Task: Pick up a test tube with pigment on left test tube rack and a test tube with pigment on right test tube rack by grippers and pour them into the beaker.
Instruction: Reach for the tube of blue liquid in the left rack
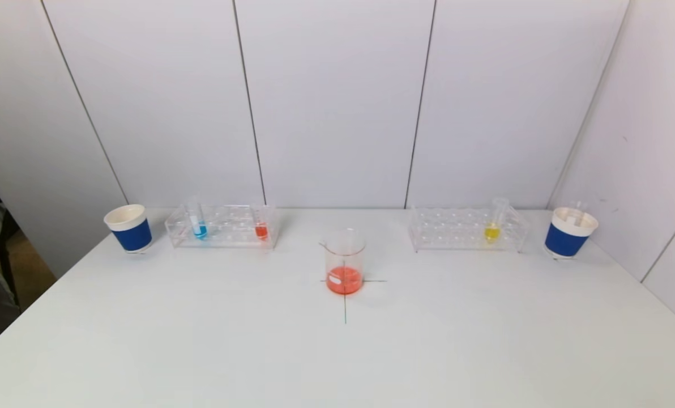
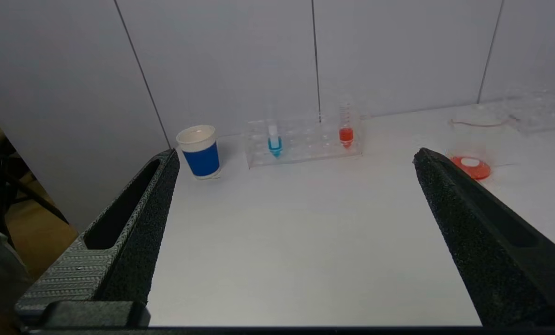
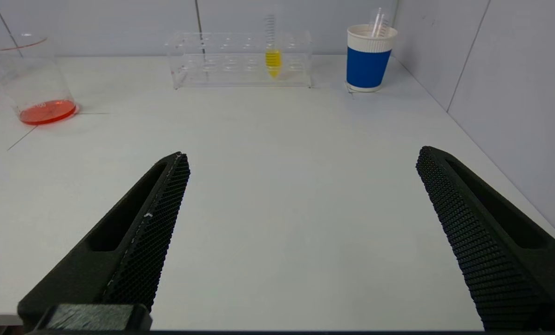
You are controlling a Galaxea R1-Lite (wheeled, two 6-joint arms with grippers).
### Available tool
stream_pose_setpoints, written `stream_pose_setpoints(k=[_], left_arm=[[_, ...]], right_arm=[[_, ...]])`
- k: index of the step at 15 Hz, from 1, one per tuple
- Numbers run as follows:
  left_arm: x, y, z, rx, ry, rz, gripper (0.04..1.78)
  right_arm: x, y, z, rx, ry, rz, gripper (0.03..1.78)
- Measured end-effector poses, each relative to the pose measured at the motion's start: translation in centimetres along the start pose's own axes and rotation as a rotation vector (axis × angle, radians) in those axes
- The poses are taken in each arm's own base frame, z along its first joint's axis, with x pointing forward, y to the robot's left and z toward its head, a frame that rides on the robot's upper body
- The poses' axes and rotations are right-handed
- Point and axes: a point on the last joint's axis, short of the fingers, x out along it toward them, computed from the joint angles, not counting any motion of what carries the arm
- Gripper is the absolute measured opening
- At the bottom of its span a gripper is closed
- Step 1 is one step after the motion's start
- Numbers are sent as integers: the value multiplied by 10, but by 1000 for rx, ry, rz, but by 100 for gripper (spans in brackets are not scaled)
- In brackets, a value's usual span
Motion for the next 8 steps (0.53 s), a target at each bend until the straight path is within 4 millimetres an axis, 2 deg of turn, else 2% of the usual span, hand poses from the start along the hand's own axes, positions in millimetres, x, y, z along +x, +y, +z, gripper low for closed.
stream_pose_setpoints(k=[4,8], left_arm=[[52,8,57,-4,-16,-4,176],[119,13,85,-8,-10,-68,176]], right_arm=[[0,0,0,0,0,0,177],[0,0,0,0,0,0,177]])
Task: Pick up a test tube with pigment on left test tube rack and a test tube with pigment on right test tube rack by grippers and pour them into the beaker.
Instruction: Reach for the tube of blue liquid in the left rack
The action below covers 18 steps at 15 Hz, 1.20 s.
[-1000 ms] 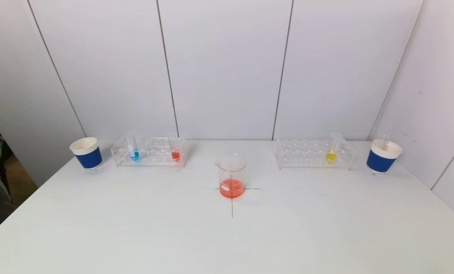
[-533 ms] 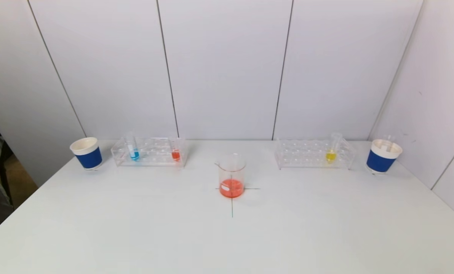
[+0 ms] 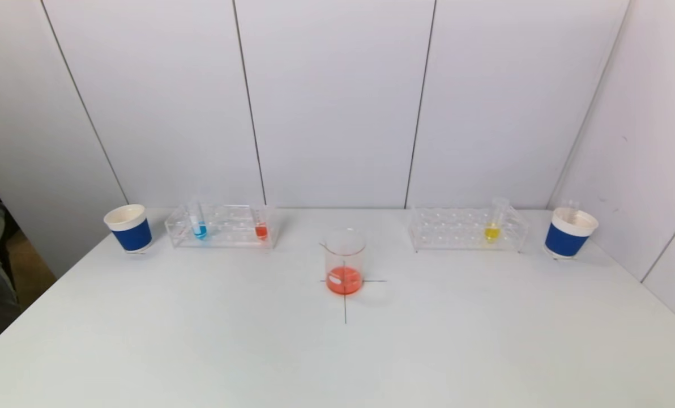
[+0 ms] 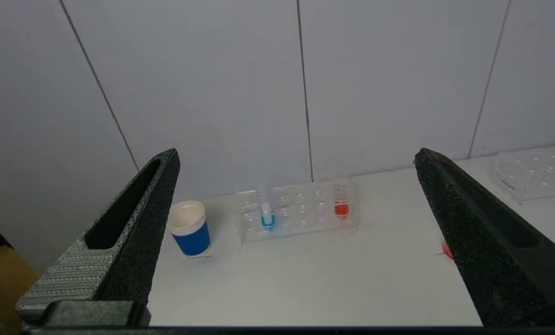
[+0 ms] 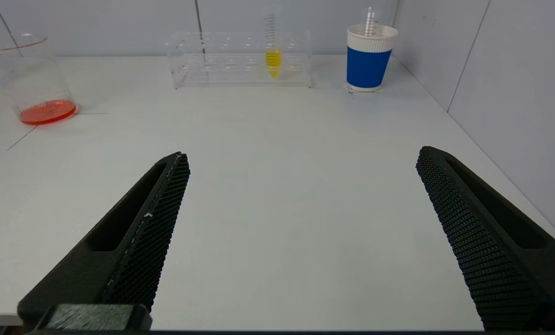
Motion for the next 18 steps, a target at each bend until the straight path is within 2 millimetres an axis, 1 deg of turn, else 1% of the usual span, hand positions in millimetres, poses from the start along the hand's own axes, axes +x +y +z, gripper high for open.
stream_pose_setpoints(k=[2,4,6,7,9,12,15,18], left_arm=[[33,4,4,-4,12,-27,176],[60,7,2,-4,14,-52,176],[81,11,-7,-10,29,-80,176],[90,13,-15,-24,53,-95,176],[104,19,-33,-42,79,-100,176],[125,34,-57,-45,73,-88,176],[140,45,-84,-58,98,-108,176],[153,51,-104,-58,105,-112,176]], right_arm=[[0,0,0,0,0,0,177],[0,0,0,0,0,0,177],[0,0,0,0,0,0,177],[0,0,0,0,0,0,177],[0,0,0,0,0,0,177],[0,0,0,0,0,0,177],[0,0,0,0,1,0,177],[0,0,0,0,1,0,177]])
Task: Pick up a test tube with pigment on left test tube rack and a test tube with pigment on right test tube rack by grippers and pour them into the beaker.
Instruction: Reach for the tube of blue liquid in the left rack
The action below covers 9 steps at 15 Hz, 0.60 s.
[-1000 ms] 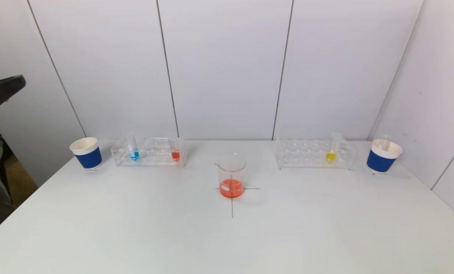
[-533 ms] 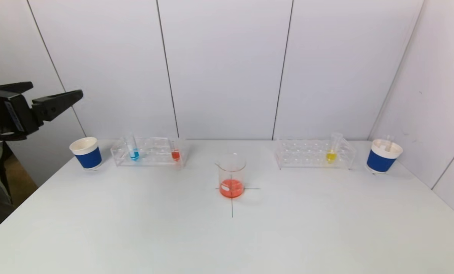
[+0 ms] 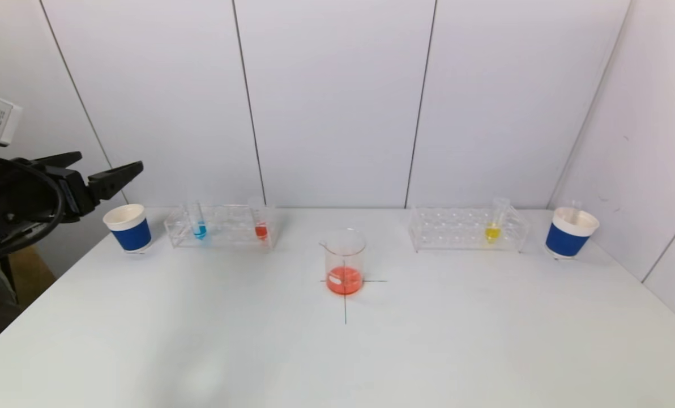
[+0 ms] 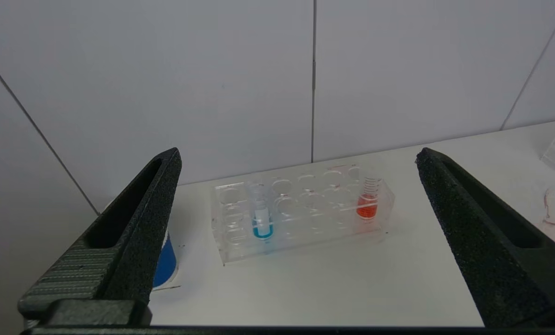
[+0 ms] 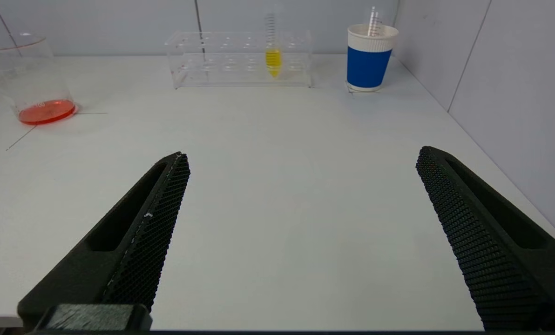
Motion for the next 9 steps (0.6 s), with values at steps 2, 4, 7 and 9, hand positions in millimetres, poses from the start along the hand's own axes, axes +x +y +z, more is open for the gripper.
stream_pose_setpoints(k=[2,4,7,9], left_arm=[[9,4,-12,-2,9,-1,176],[19,8,-24,-4,15,-6,176],[31,12,-46,3,15,-10,176],[37,14,-59,7,11,-14,176]], right_arm=[[0,0,0,0,0,0,177],[0,0,0,0,0,0,177],[0,0,0,0,0,0,177],[0,0,0,0,0,0,177]])
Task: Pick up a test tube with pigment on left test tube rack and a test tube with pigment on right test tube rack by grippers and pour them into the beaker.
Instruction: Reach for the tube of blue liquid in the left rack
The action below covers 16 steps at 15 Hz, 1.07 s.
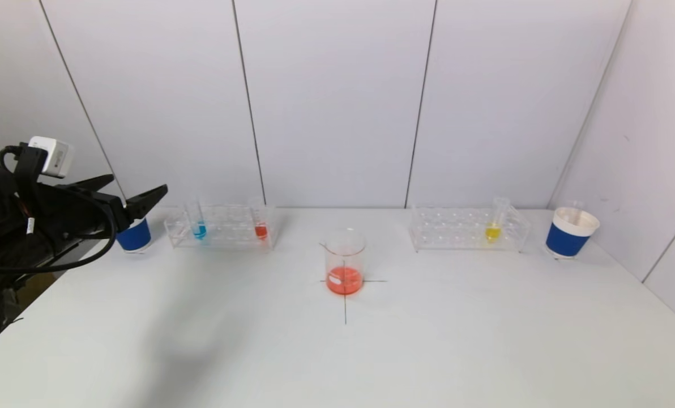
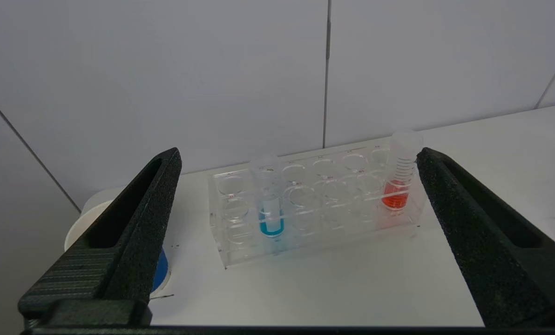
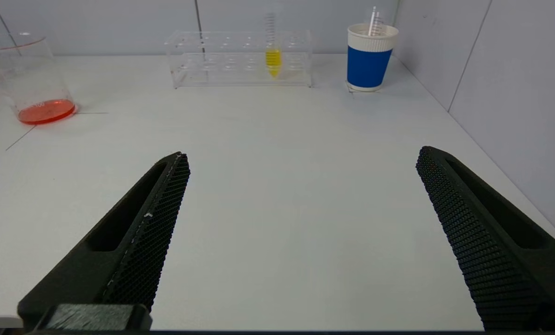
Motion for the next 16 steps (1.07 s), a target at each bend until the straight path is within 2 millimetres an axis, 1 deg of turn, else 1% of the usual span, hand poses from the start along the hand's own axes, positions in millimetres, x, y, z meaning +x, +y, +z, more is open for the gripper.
stream_pose_setpoints(k=[4,8,13,16], left_arm=[[12,4,-27,-9,23,-2,176],[22,7,-49,-6,19,-7,176],[35,10,-74,-15,39,-11,176],[48,14,-86,-12,35,-11,176]], right_arm=[[0,0,0,0,0,0,177],[0,0,0,-1,0,0,177],[0,0,0,-1,0,0,177],[0,0,0,0,0,0,177]])
